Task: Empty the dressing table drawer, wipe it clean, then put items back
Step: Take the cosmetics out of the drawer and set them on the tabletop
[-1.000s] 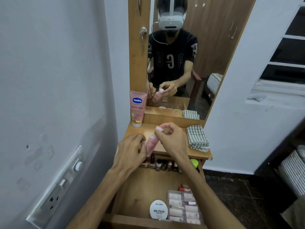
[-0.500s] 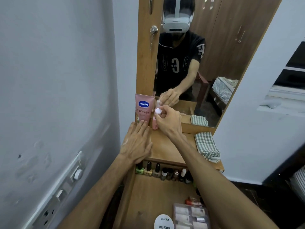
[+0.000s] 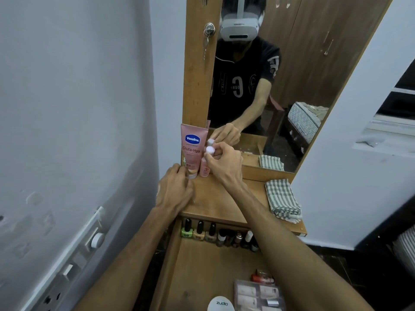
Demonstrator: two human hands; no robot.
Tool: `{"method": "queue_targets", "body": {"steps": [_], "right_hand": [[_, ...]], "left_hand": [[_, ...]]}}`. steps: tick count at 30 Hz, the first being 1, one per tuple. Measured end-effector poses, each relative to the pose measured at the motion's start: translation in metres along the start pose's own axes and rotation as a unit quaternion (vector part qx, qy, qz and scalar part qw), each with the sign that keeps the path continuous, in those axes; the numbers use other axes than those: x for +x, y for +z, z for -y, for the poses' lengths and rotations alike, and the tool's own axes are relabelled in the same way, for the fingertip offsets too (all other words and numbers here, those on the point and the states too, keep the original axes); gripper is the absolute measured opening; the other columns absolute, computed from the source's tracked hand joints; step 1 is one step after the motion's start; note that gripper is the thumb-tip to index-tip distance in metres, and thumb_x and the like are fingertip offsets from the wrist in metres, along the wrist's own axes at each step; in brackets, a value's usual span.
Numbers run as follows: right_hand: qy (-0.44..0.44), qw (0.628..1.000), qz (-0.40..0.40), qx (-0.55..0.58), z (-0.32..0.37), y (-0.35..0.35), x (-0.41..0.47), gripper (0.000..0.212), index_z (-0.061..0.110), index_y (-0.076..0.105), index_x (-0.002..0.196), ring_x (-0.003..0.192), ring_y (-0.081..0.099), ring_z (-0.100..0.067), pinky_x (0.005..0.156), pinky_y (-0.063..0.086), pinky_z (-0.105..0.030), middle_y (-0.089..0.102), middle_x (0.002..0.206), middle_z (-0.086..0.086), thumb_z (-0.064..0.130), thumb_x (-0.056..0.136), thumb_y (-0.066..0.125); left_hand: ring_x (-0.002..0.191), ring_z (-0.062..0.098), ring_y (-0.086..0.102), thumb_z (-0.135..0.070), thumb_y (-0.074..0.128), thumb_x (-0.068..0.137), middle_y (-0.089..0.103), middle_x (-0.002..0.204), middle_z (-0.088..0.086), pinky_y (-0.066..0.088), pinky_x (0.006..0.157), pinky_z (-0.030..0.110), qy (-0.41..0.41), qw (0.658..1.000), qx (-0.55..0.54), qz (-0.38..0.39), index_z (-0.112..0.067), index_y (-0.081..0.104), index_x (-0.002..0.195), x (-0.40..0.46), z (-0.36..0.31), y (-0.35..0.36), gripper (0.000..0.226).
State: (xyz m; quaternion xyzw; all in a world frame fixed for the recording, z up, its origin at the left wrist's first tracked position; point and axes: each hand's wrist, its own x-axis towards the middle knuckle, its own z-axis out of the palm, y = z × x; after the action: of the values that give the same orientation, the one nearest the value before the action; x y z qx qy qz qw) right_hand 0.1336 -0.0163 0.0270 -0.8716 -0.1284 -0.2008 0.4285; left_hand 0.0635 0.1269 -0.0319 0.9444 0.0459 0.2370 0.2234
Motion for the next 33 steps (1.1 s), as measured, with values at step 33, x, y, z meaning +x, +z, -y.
{"method": "queue_targets", "body": {"steps": [33], "right_hand": [[0.041,0.896,0.413,-0.155,-0.056,-0.086,-0.201,0.013,0.02,0.078,0.084,0.08,0.071,-0.008,0.078,0.061,-0.034,0.077,0.083,0.006,0.018,0.073,0.071]], "left_hand": [[0.082,0.006,0.063,-0.028,0.07,0.078,0.067,0.083,-0.015,0.048,0.075,0.026,0.017,0.949,-0.036,0.311,-0.026,0.072,0.086,-0.16,-0.056,-0.016,0.008]]}}
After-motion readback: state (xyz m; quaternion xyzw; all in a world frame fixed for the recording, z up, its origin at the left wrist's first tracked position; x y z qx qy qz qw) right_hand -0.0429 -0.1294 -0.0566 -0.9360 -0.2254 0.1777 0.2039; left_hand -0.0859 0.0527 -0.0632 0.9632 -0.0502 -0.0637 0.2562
